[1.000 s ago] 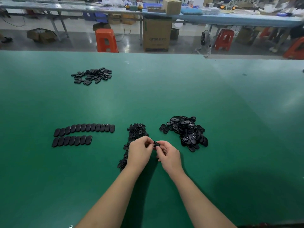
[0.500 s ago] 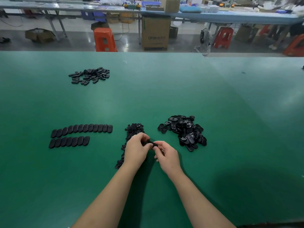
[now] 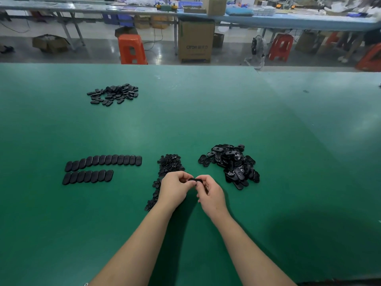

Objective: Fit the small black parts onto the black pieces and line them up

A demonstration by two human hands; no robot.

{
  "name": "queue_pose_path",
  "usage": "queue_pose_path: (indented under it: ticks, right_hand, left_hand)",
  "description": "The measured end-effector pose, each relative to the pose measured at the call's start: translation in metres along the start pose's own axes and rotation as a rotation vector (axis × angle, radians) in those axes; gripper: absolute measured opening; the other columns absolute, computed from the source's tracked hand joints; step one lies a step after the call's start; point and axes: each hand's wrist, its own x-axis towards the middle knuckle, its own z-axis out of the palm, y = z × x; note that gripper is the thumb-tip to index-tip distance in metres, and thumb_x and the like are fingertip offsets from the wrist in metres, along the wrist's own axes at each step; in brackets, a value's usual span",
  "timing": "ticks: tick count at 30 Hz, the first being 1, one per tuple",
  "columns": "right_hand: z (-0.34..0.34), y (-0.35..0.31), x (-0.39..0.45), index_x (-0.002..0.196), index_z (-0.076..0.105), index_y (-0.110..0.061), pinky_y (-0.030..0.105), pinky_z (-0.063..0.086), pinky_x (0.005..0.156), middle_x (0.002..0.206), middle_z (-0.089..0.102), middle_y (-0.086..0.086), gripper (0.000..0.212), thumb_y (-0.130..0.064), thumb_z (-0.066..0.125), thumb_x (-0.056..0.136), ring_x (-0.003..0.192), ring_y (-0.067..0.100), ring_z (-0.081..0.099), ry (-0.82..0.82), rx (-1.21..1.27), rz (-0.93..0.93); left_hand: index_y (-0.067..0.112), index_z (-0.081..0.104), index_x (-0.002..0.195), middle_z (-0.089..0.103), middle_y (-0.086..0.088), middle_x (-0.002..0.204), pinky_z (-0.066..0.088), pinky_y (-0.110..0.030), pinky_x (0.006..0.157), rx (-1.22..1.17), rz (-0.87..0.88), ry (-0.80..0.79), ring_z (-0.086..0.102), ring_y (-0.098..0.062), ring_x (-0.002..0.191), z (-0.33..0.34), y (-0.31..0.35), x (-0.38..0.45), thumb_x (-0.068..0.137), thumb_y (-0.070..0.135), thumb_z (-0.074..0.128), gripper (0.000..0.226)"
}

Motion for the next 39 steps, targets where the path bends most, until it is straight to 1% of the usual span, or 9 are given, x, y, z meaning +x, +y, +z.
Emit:
queue_pose_path:
  ticks: [4,9,15,22,27,32,35,37,39]
  right_hand:
    - [-0.0005,-0.0005,0.0002,0.097,0.062,-0.034,0.052,0.057,0.073,0.085,0.071,-0.003,0.014,-0.021,0.057,0.099,0.075,0.024,0.065,0.005,-0.005,0.013]
    - [-0.001,-0.0018,-0.0005,0.095,0.063,-0.033,0.052,0.056,0.072,0.082,0.071,-0.001,0.016,-0.019,0.057,0.099,0.073,0.026,0.065,0.009,-0.002,0.017]
    - [-0.0014,-0.0023,0.0002,0.096,0.066,-0.028,0.052,0.056,0.073,0.082,0.07,0.004,0.01,-0.019,0.062,0.097,0.07,0.018,0.061,0.01,0.041,0.03]
    - [-0.003,-0.0023,-0.0011,0.094,0.068,-0.031,0.05,0.058,0.072,0.081,0.071,0.001,0.015,-0.018,0.063,0.097,0.069,0.014,0.061,0.002,0.06,0.021]
    - [-0.0046,-0.0015,-0.0006,0.096,0.067,-0.03,0.049,0.057,0.072,0.078,0.069,-0.003,0.013,-0.019,0.062,0.098,0.069,0.011,0.06,0.01,0.048,0.019]
    - [-0.0048,-0.0016,-0.0003,0.096,0.066,-0.029,0.049,0.056,0.072,0.076,0.067,-0.003,0.01,-0.021,0.062,0.098,0.069,0.014,0.059,0.014,0.045,0.014]
    - [-0.0052,-0.0013,-0.0007,0.094,0.064,-0.03,0.044,0.053,0.066,0.071,0.064,-0.011,0.01,-0.021,0.061,0.099,0.064,0.011,0.056,0.018,0.068,0.008]
    - [-0.005,-0.0009,-0.001,0.094,0.064,-0.03,0.035,0.048,0.062,0.07,0.064,-0.012,0.011,-0.021,0.06,0.1,0.062,0.008,0.054,0.024,0.08,0.001]
    - [-0.0044,-0.0007,-0.0007,0.094,0.063,-0.03,0.028,0.046,0.063,0.073,0.066,-0.01,0.011,-0.021,0.06,0.1,0.063,0.005,0.055,0.039,0.071,-0.005]
  left_hand:
    - [0.021,0.077,0.087,0.069,0.009,0.071,0.036,-0.012,0.051,-0.005,-0.016,-0.006,0.05,0.004,0.051,0.0006,-0.0007,-0.0012,0.086,0.017,0.075,0.004]
    - [0.023,0.076,0.085,0.072,0.007,0.074,0.038,-0.016,0.053,0.005,-0.023,0.009,0.053,-0.002,0.056,0.0009,-0.001,-0.0028,0.085,0.019,0.075,0.005]
    - [0.027,0.072,0.077,0.07,0.011,0.071,0.037,-0.011,0.05,0.05,-0.03,0.011,0.054,0.003,0.055,0.0011,0.0004,-0.0021,0.083,0.022,0.076,0.008]
    - [0.026,0.07,0.074,0.069,0.011,0.07,0.04,-0.017,0.053,0.11,-0.034,0.015,0.056,-0.001,0.057,0.0004,0.0022,-0.002,0.082,0.023,0.076,0.011]
    - [0.023,0.069,0.075,0.069,0.005,0.072,0.051,-0.028,0.054,0.096,-0.024,0.012,0.055,-0.01,0.052,0.0034,0.0051,-0.0043,0.082,0.024,0.075,0.01]
    - [0.019,0.07,0.079,0.07,0.001,0.076,0.049,-0.025,0.048,0.071,-0.016,-0.003,0.056,-0.011,0.049,0.0047,0.0039,-0.0061,0.085,0.023,0.073,0.008]
    - [0.021,0.071,0.083,0.07,0.004,0.077,0.054,-0.028,0.056,0.073,0.026,-0.024,0.059,-0.012,0.06,0.003,0.0042,-0.0068,0.089,0.022,0.072,0.006]
    - [0.023,0.071,0.086,0.07,0.007,0.08,0.053,-0.026,0.064,0.102,0.07,-0.057,0.062,-0.012,0.07,0.0007,0.0034,-0.007,0.09,0.02,0.07,0.005]
    - [0.023,0.07,0.088,0.07,0.009,0.082,0.053,-0.027,0.072,0.145,0.108,-0.082,0.064,-0.013,0.079,-0.0007,0.0022,-0.0067,0.09,0.018,0.069,0.006]
